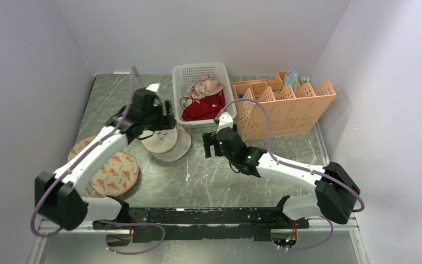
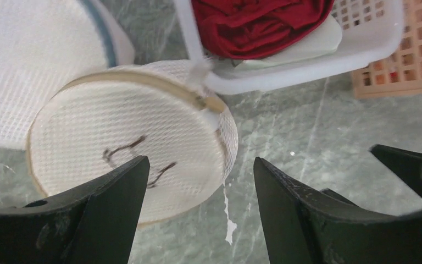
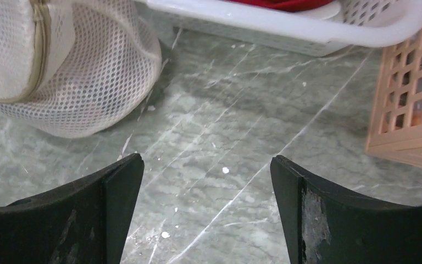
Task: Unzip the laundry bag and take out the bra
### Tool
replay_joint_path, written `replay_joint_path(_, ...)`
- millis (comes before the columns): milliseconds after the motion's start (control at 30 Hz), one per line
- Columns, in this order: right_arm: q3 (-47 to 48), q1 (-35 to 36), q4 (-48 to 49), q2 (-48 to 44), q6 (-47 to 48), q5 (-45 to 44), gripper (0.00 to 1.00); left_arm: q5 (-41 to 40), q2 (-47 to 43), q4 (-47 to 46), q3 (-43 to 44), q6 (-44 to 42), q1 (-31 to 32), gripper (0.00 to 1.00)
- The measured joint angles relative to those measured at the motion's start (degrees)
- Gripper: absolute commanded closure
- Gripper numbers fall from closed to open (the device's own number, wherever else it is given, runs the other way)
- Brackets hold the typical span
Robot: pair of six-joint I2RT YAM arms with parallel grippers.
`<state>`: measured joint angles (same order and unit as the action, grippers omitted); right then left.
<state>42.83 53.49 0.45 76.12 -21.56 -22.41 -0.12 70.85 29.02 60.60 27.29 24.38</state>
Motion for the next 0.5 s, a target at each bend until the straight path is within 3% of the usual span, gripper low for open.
replay_joint_path(233, -3.0, -5.7, 1.0, -3.8, 0.7, 4.9, 0.14, -22.8, 12.0, 5.0, 13.8, -2.2, 19.5, 0.20)
replay_joint_path(500, -7.7, -8.2, 2.4, -7.2, 1.0, 7.2, 0.11, -34.1, 15.0, 7.9, 13.6, -1.4, 21.2, 0.27)
